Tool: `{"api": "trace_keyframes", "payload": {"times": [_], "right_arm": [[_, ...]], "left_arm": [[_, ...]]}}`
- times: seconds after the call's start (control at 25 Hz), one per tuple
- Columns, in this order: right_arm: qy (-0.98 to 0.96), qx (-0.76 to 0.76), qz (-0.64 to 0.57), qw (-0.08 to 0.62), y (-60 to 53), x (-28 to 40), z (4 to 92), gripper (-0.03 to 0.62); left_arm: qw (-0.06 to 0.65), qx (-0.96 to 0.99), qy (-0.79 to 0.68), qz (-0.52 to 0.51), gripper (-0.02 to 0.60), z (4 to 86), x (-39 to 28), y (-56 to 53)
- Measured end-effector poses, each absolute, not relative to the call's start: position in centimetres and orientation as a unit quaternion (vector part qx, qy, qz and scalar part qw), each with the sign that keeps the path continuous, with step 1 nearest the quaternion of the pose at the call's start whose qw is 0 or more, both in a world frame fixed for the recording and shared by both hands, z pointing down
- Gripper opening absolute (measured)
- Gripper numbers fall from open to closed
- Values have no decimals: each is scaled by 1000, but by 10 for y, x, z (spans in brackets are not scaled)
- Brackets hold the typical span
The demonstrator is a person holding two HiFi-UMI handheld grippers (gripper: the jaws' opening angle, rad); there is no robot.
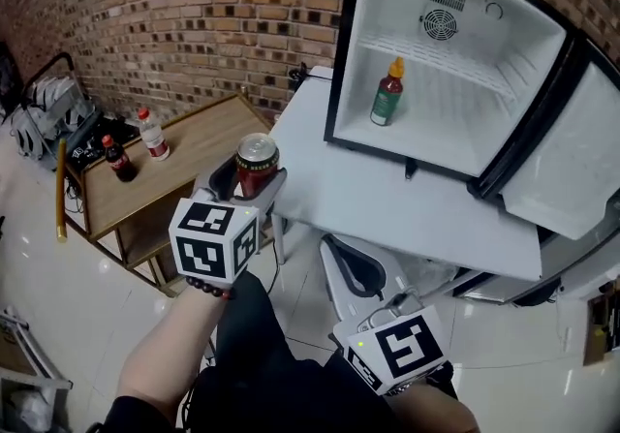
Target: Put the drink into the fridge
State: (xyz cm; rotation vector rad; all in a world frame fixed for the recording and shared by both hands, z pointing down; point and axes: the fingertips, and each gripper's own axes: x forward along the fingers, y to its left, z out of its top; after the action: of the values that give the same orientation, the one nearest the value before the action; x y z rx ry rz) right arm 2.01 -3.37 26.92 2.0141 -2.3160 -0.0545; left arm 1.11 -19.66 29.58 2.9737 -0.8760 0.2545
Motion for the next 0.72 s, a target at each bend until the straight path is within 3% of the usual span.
{"api": "trace_keyframes", "payload": {"times": [0.72], "right_arm": [[-688,725,-17,16,30,114,264,0]], "left_arm": [[3,989,-127,78,328,269,156,-91]]}}
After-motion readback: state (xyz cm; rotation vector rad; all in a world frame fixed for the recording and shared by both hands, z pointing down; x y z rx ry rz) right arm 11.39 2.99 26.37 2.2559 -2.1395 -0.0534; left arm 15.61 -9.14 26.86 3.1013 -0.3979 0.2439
